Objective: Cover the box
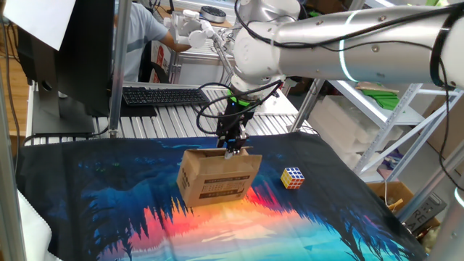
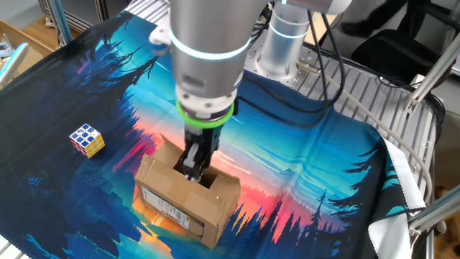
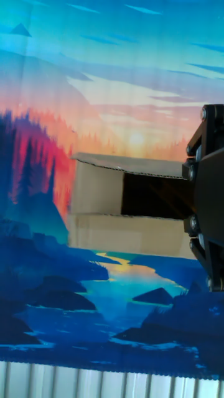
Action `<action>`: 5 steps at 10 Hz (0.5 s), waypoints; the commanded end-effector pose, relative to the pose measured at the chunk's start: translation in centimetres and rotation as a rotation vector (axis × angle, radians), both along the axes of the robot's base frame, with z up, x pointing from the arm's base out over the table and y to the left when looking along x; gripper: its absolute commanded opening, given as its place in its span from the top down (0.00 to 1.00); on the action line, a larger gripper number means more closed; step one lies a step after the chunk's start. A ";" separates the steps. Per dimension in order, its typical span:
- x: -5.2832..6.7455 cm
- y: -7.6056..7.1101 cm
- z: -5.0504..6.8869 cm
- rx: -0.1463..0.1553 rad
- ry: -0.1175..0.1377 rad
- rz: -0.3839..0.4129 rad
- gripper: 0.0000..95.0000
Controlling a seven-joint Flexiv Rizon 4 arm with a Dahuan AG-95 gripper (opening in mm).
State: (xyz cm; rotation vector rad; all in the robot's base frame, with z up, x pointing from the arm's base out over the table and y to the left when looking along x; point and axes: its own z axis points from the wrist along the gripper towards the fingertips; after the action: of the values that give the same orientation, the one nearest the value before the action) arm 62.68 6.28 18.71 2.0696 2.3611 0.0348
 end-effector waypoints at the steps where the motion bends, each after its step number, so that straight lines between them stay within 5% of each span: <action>1: -0.1 -0.2 -0.1 0.004 -0.010 0.000 0.60; 5: 0.3 -0.9 -1.5 0.019 -0.035 0.009 0.60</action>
State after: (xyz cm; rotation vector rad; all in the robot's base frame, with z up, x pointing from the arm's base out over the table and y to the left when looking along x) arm 62.82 5.42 17.18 2.0506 2.3610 0.0918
